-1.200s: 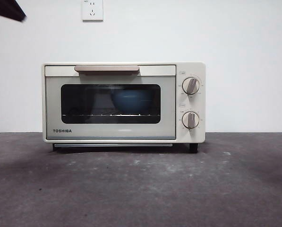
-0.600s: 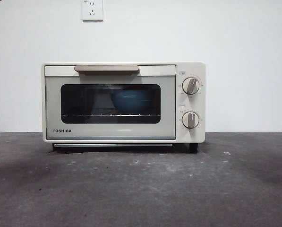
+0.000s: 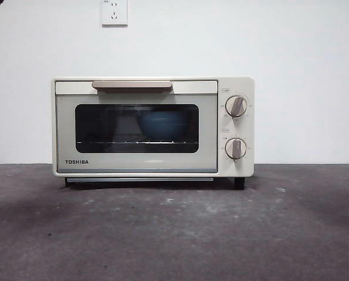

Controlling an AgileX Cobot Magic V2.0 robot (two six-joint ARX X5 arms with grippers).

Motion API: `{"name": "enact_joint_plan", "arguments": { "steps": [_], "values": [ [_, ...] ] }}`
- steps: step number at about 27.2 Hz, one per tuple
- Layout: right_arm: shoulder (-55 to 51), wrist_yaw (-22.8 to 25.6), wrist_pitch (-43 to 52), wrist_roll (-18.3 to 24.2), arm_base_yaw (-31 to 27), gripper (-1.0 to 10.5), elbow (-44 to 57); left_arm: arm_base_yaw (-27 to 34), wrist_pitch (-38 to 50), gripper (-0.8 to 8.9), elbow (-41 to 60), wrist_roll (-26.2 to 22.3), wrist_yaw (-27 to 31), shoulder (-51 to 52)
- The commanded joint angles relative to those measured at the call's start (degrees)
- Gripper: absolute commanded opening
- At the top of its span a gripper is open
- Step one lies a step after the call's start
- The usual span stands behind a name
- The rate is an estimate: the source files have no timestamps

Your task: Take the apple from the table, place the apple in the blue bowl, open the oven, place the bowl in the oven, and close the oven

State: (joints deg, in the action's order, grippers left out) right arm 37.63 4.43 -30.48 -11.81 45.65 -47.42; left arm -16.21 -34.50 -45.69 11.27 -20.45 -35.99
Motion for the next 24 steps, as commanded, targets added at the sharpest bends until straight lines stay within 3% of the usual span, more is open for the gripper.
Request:
{"name": "enact_joint_plan", "arguments": {
  "steps": [1,9,14,18,24],
  "values": [
    [-0.74,0.33,1.01,0.48,0.46,0.1,-0.24,-0.22,0.74,0.07,-1.03,-0.72,0.13,-0.31],
    [-3.23,0.35,1.14,0.48,0.46,0.1,-0.24,-0.22,1.27,0.07,-1.03,-0.79,0.15,-0.31],
    [-5.11,0.33,1.33,0.48,0.46,0.1,-0.24,0.55,2.47,0.07,-0.92,-10.32,1.46,0.63],
    [-6.62,0.33,1.31,0.48,0.46,0.1,-0.24,5.79,10.54,0.07,1.36,-15.37,4.81,4.72],
    [-8.81,0.33,1.33,0.48,0.46,0.1,-0.24,14.43,25.99,0.07,12.28,-17.92,7.17,14.32]
  ]
}}
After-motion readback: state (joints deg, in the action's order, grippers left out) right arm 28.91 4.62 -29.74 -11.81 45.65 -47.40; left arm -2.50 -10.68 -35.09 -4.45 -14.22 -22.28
